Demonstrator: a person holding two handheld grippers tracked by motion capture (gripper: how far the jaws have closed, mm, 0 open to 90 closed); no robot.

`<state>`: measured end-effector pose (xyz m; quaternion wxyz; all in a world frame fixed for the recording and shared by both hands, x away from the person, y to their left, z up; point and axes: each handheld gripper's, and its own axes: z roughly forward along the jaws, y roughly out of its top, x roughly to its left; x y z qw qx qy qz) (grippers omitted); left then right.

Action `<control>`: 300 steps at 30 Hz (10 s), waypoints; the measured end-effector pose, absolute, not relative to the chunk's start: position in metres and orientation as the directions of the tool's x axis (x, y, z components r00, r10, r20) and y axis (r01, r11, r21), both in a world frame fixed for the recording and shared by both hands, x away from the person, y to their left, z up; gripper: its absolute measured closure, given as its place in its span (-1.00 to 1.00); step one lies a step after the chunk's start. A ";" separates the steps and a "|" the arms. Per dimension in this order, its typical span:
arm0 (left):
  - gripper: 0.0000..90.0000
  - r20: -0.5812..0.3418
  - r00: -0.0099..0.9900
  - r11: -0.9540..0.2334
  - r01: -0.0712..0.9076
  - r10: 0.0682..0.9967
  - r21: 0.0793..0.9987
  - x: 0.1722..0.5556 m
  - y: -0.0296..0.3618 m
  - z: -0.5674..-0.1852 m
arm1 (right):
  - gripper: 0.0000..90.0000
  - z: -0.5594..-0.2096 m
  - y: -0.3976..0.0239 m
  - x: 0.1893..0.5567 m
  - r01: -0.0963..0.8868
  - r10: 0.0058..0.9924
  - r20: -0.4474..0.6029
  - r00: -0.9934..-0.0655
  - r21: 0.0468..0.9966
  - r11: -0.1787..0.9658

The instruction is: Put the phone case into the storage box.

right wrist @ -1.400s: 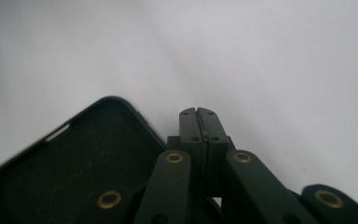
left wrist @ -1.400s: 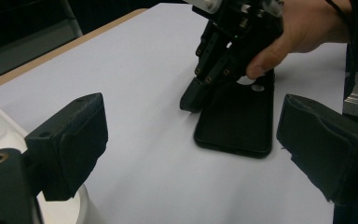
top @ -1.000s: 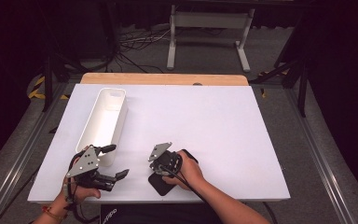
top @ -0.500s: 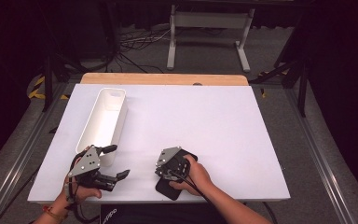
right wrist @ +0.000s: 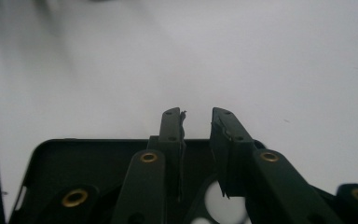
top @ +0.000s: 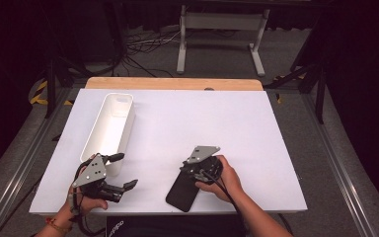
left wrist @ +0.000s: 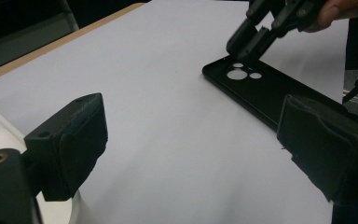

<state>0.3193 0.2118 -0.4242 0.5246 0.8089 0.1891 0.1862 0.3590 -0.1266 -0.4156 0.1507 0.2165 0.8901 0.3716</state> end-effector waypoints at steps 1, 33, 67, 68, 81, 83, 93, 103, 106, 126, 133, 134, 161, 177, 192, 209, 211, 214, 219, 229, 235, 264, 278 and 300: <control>-0.79 0.105 0.859 -0.378 0.109 0.502 0.920 0.319 0.212 -0.424 | 0.63 -0.414 -0.132 0.360 0.286 0.516 -0.099 -0.851 0.737 0.613; -0.81 0.107 0.858 -0.382 0.109 0.502 0.918 0.320 0.213 -0.424 | -0.58 -0.439 -0.192 0.373 0.514 0.768 -0.036 -0.640 0.723 0.462; -0.80 0.116 0.861 -0.409 0.114 0.495 0.905 0.318 0.212 -0.424 | 0.79 -0.454 -0.171 0.372 0.500 0.727 -0.055 -0.684 0.690 0.523; -0.80 0.112 0.862 -0.409 0.117 0.495 0.905 0.318 0.211 -0.424 | 0.80 -0.454 -0.171 0.373 0.508 0.729 -0.045 -0.683 0.688 0.518; -0.81 0.113 0.860 -0.416 0.123 0.498 0.901 0.319 0.212 -0.424 | 0.88 -0.450 -0.173 0.379 0.482 0.693 -0.045 -0.719 0.687 0.544; -0.81 0.110 0.859 -0.418 0.129 0.501 0.899 0.320 0.211 -0.424 | 0.88 -0.448 -0.173 0.377 0.460 0.684 -0.066 -0.726 0.693 0.555; -0.77 0.080 0.858 -0.417 0.164 0.507 0.894 0.322 0.204 -0.423 | 0.89 -0.428 -0.169 0.363 0.306 0.652 -0.204 -0.730 0.755 0.580; -0.64 0.031 0.886 -0.493 0.228 0.462 0.840 0.337 0.159 -0.418 | 0.96 -0.414 -0.159 0.353 0.183 0.617 -0.342 -0.708 0.755 0.629; -0.62 0.040 0.899 -0.504 0.206 0.436 0.839 0.339 0.144 -0.415 | 0.96 -0.408 -0.158 0.350 0.147 0.614 -0.373 -0.696 0.762 0.630; -0.18 0.024 0.875 -0.454 0.227 0.484 0.861 0.381 0.106 -0.396 | 0.96 -0.371 -0.133 0.329 -0.145 0.506 -0.635 -0.584 0.695 0.705; -0.01 0.028 0.868 -0.427 0.215 0.495 0.878 0.389 0.109 -0.385 | 0.95 -0.361 -0.127 0.331 -0.197 0.493 -0.672 -0.552 0.680 0.706; 0.03 0.024 0.870 -0.423 0.216 0.493 0.880 0.390 0.109 -0.385 | 0.95 -0.361 -0.126 0.331 -0.204 0.491 -0.677 -0.549 0.678 0.707; 0.58 -0.009 0.894 -0.344 0.181 0.447 0.921 0.394 0.113 -0.372 | 0.94 -0.353 -0.116 0.325 -0.288 0.431 -0.760 -0.486 0.605 0.742; 0.83 0.044 0.909 -0.360 0.120 0.414 0.925 0.384 0.115 -0.369 | 1.00 -0.348 -0.119 0.324 -0.311 0.466 -0.730 -0.500 0.654 0.690; 0.84 0.020 0.887 -0.280 0.124 0.461 0.952 0.385 0.125 -0.368 | 0.96 -0.347 -0.129 0.325 -0.265 0.522 -0.665 -0.534 0.719 0.643; 0.84 0.035 0.883 -0.256 0.097 0.467 0.962 0.385 0.136 -0.363 | 0.70 -0.366 -0.154 0.327 -0.134 0.584 -0.527 -0.618 0.802 0.582; 0.84 0.032 0.884 -0.255 0.100 0.467 0.962 0.384 0.137 -0.363 | 0.64 -0.368 -0.157 0.327 -0.120 0.595 -0.510 -0.622 0.812 0.572; 0.84 0.027 0.883 -0.244 0.100 0.468 0.965 0.385 0.138 -0.362 | 0.51 -0.371 -0.163 0.328 -0.093 0.611 -0.480 -0.629 0.827 0.554; 0.84 0.024 0.885 -0.242 0.102 0.466 0.965 0.385 0.139 -0.361 | 0.31 -0.377 -0.173 0.329 -0.037 0.637 -0.435 -0.636 0.842 0.538; 0.84 0.037 0.881 -0.228 0.081 0.471 0.970 0.386 0.144 -0.356 | -0.24 -0.399 -0.194 0.328 0.041 0.678 -0.361 -0.641 0.866 0.499; 0.84 0.034 0.874 -0.206 0.076 0.484 0.976 0.387 0.150 -0.352 | -0.55 -0.411 -0.200 0.326 0.069 0.700 -0.335 -0.631 0.874 0.481; 0.83 0.043 0.830 -0.120 0.029 0.556 0.992 0.389 0.191 -0.326 | -0.70 -0.427 -0.215 0.320 0.086 0.717 -0.330 -0.613 0.875 0.477; 0.83 0.039 0.805 -0.090 0.018 0.592 0.996 0.389 0.210 -0.319 | -0.70 -0.428 -0.216 0.321 0.086 0.718 -0.326 -0.615 0.877 0.472; 0.83 0.067 0.746 -0.096 -0.004 0.663 0.995 0.406 0.242 -0.292 | -0.69 -0.430 -0.216 0.322 0.084 0.713 -0.334 -0.616 0.872 0.482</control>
